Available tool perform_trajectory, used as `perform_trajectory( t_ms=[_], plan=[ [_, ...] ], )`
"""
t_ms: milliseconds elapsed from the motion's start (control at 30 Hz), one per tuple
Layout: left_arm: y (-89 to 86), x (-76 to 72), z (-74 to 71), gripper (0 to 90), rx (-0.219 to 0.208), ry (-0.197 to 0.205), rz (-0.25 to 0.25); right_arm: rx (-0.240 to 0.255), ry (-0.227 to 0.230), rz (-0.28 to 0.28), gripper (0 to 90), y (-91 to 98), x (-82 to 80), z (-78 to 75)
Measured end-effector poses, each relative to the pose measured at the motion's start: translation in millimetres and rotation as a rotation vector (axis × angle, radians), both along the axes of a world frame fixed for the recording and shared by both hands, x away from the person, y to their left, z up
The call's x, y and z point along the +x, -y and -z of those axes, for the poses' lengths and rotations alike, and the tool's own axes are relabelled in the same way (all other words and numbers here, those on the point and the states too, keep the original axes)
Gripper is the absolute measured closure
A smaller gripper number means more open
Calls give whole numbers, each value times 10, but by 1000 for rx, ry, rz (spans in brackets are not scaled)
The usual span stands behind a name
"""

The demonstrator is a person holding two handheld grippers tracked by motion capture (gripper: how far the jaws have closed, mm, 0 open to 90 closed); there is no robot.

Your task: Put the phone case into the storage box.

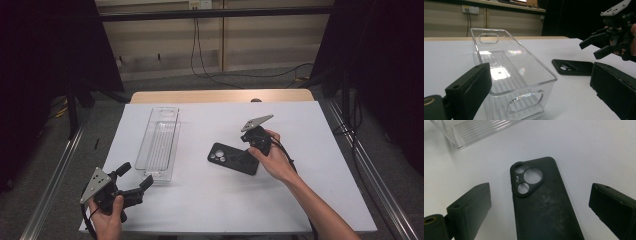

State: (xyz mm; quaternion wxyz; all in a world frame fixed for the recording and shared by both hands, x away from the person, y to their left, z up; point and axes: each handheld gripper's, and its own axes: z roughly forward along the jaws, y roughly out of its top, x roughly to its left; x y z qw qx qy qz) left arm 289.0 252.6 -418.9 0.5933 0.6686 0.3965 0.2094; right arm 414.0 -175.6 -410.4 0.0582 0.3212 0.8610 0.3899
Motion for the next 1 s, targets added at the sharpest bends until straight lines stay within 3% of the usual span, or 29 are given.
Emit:
perform_trajectory(
  t_ms=[167,667,800,933,1000],
  plan=[
    [14,4,0,36,9,0,3,-24,-60,-21,30,-2,67,19],
    [12,9,3,36,7,-2,7,-121,-121,-93,56,-75,223,46],
    [12,9,5,37,8,-1,8,-177,-117,-121,67,-110,280,73],
    [8,12,10,37,3,-7,8,-202,-121,-120,67,-137,324,75],
    [11,13,8,37,4,-6,9,-240,-135,-151,71,-173,362,103]
  ],
)
